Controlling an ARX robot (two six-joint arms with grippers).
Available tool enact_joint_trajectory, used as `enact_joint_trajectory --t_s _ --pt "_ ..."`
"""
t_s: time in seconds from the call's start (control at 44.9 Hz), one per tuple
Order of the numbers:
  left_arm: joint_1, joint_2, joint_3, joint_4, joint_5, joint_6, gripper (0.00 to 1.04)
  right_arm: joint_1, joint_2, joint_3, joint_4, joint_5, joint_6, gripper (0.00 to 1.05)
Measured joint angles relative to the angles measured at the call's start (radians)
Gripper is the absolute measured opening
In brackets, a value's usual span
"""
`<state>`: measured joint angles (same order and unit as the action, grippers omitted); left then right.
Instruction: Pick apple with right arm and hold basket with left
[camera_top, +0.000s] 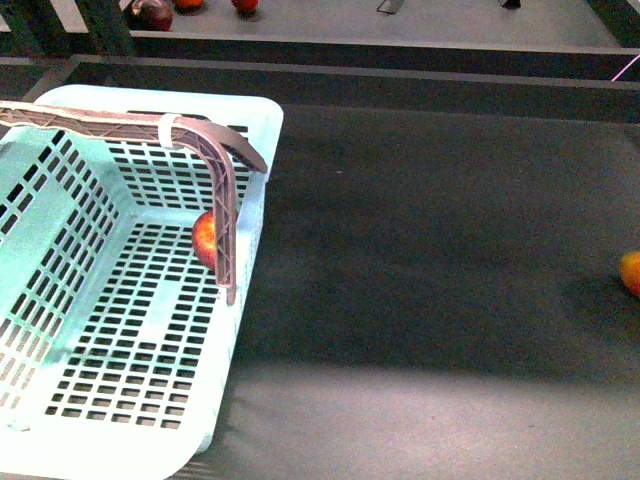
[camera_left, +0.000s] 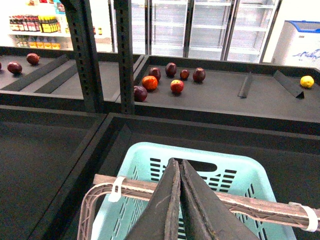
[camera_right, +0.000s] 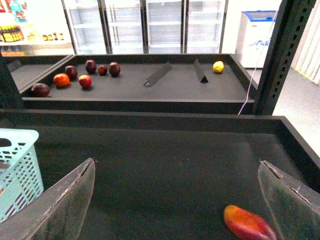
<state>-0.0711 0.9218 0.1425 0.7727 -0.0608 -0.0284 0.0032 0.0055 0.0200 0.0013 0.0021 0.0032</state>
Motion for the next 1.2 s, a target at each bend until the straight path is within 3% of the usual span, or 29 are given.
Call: enact_joint_trajectory --t_s 0.045,0.156,0.423,1.204 --pt "0.031 -0.026 -0.013 -0.014 0.047 0.007 0.03 0.000 0.000 0.000 0.000 0.000 0.000 0.96" --pt "0.066 -0.100 -0.044 -0.058 0.055 0.010 0.03 0.000 0.000 0.000 0.000 0.000 0.000 0.96" --pt "0.067 -0.223 -0.114 -0.098 0.061 0.014 0.03 0.000 0.000 0.000 0.000 0.000 0.000 0.96" --pt "0.067 -0.646 -0.127 -0.497 0.061 0.017 0.03 0.000 0.000 0.000 0.000 0.000 0.000 0.96"
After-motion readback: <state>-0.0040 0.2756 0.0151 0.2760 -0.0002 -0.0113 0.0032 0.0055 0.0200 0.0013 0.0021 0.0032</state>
